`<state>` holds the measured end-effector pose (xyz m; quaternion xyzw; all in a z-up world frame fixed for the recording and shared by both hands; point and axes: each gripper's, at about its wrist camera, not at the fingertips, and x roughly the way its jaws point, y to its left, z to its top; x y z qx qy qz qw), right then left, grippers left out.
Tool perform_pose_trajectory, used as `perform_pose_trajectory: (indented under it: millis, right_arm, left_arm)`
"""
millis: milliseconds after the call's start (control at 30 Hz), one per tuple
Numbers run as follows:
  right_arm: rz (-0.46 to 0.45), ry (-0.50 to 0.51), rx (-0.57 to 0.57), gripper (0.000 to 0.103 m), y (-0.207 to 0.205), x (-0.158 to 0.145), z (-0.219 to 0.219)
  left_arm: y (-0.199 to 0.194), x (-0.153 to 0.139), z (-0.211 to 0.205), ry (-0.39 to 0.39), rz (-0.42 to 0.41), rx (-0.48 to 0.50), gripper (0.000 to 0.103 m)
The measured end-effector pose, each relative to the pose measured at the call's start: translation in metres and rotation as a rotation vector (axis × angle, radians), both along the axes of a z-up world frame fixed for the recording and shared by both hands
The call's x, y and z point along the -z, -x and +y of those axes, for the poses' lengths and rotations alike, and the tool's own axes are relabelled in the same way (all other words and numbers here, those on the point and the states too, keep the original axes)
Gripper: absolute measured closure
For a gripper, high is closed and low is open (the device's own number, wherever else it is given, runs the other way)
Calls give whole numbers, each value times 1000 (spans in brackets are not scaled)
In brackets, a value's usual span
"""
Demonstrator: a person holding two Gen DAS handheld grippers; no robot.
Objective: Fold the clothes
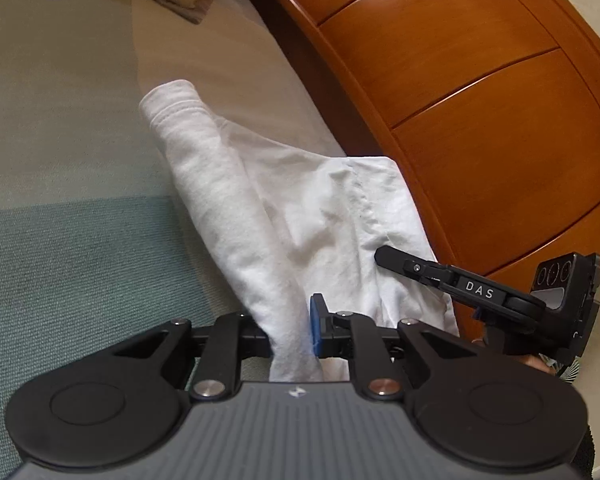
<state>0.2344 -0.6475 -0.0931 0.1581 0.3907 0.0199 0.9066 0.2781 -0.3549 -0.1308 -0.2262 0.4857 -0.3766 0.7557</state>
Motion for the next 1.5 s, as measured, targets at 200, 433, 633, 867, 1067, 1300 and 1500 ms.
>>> perform_pose_trajectory:
  millis: [200, 433, 633, 867, 1067, 1300, 1500]
  right_arm:
    - [-55, 76, 106, 66, 25, -10, -14]
    - [-182, 48, 8, 66, 73, -36, 3]
    - [-51, 117, 86, 99, 69, 9, -3]
    - [-97, 145, 20, 77, 98, -9, 30]
    - [-36, 204, -9, 62, 135, 18, 59]
    - [-116, 225, 43, 47, 131, -4, 51]
    - [-27, 182, 199, 64, 124, 9, 17]
  left_arm:
    - [13, -22, 21, -127, -146, 62, 72]
    - [12, -63, 16, -198, -460, 115, 60]
    - [5, -27, -22, -342, -482, 186, 62]
    - [33, -51, 2, -383, -566, 210, 55]
    - [79, -58, 32, -459, -635, 262, 34]
    - [123, -55, 58, -518, -718, 258, 28]
    - [137, -55, 85, -556, -696, 222, 24]
